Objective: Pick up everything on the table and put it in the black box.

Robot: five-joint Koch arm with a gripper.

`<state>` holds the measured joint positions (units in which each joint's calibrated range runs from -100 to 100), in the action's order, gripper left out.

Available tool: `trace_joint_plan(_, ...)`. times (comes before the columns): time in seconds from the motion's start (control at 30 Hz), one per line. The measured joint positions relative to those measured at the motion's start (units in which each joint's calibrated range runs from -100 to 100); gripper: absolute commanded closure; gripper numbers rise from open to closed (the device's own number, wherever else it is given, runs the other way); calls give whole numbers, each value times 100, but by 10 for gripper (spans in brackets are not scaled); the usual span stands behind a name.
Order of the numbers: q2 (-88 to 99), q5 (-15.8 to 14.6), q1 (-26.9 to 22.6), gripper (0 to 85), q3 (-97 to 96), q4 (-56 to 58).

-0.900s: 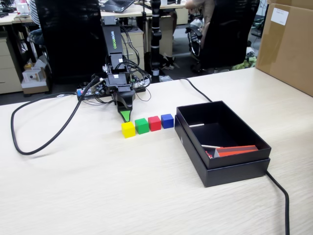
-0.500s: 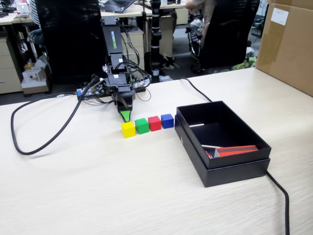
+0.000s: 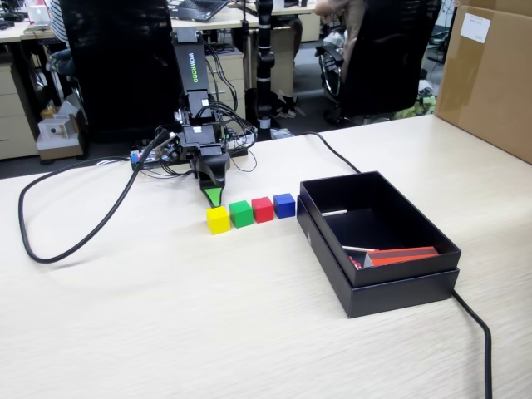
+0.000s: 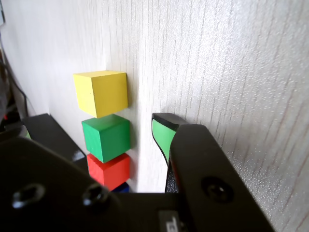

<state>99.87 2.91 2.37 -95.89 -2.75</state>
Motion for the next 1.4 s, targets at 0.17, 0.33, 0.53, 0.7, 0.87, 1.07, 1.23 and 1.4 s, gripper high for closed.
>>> trace_joint_plan(0.17,0,0,0,364,0,0)
trace_joint_plan(0.33,0,0,-5,364,0,0)
trace_joint_plan(0.53,0,0,0,374,0,0)
trace_joint_plan(0.7,0,0,0,374,0,0)
trace_joint_plan(0.87,0,0,0,375,0,0)
trace_joint_plan(1.07,0,-5,0,374,37,8)
trace_joint_plan(1.23,0,-39,15,376,539,596)
trace_joint_plan(1.4,-65,-244,5,378,1953,2563)
